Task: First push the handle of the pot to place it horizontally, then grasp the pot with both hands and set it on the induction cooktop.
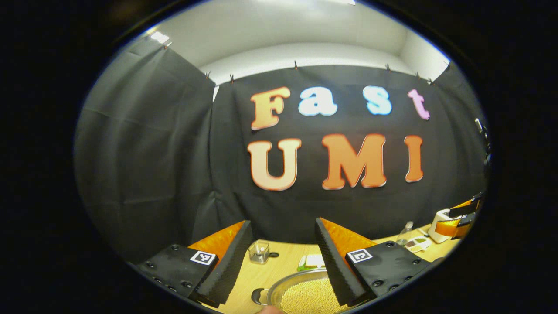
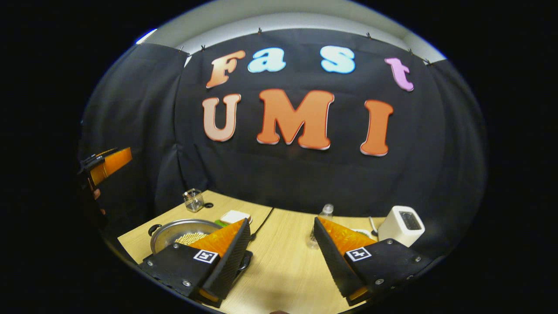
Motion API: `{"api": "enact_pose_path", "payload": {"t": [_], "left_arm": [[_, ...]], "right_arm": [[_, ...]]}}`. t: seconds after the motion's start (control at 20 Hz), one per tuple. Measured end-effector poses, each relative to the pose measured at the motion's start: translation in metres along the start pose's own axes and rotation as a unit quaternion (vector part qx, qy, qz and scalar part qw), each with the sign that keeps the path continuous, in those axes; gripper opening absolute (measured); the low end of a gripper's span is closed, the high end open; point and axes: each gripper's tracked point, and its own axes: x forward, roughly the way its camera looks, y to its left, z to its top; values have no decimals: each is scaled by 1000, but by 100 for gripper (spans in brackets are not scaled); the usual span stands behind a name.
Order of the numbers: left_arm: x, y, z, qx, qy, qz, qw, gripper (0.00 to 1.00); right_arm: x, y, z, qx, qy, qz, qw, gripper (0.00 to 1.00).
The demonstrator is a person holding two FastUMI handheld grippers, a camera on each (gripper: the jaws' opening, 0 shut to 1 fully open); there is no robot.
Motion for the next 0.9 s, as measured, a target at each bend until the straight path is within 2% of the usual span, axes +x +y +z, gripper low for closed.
{"api": "enact_pose_path", "payload": {"t": [0.15, 0.2, 0.3, 0.4, 0.5, 0.7, 0.9], "left_arm": [[-26, -9, 74, 0, -62, -11, 998, 97], [-36, -12, 90, 2, -80, -15, 997, 95], [-58, -11, 127, 10, -120, -10, 993, 91], [-72, -7, 157, 6, -150, -1, 989, 92], [-83, -8, 182, -10, -166, -10, 986, 95], [-96, -5, 198, -34, -172, -16, 984, 99], [-99, -4, 202, -27, -161, -7, 987, 99]], "right_arm": [[-47, -45, 54, 4, -72, -13, 997, 94], [-63, -53, 73, 6, -98, -16, 995, 98], [-90, -65, 106, 3, -150, -22, 988, 94], [-118, -83, 132, -5, -194, -39, 980, 96], [-141, -105, 148, -13, -216, -67, 974, 98], [-171, -113, 164, -9, -235, -64, 970, 97], [-190, -132, 183, 6, -256, -82, 963, 98]]}}
